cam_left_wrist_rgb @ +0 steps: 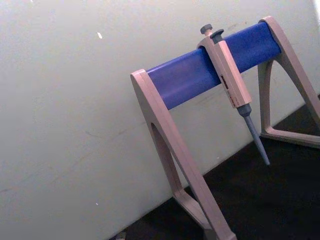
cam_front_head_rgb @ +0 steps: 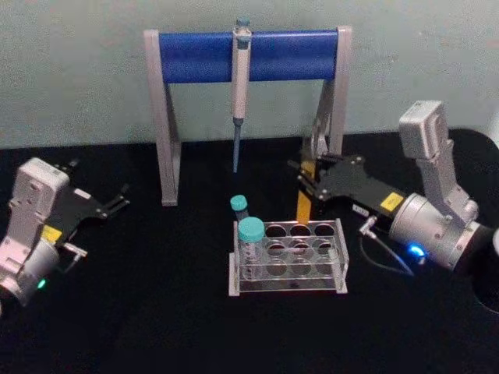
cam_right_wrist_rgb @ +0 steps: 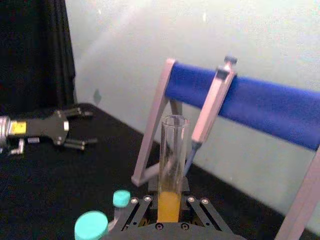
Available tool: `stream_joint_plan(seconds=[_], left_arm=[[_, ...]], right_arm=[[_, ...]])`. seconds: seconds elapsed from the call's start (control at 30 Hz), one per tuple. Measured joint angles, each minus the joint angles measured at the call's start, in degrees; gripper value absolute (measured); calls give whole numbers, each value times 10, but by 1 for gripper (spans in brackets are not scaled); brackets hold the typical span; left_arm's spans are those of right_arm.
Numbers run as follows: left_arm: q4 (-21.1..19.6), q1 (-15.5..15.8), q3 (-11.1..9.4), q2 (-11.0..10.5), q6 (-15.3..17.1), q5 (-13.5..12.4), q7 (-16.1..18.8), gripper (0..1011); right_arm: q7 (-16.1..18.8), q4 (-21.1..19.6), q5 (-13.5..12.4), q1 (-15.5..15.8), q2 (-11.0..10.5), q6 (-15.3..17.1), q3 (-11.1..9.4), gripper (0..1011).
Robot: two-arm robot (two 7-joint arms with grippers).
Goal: Pick up the test tube from the test tube rack, shake it, then place it back into the test tube rack.
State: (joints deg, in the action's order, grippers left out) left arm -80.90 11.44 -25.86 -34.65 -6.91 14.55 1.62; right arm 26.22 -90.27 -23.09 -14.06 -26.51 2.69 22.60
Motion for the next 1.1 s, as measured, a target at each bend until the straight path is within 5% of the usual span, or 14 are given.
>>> stream_joint_plan(seconds=[0.6, 1.1], left_arm=[[0, 0, 0, 0, 0, 0, 0, 1001], [0, 0, 0, 0, 0, 0, 0, 1001]], right_arm=[[-6, 14, 1, -39, 19, -9, -5, 232], [-26, -5, 15, -21, 6, 4, -16, 232]])
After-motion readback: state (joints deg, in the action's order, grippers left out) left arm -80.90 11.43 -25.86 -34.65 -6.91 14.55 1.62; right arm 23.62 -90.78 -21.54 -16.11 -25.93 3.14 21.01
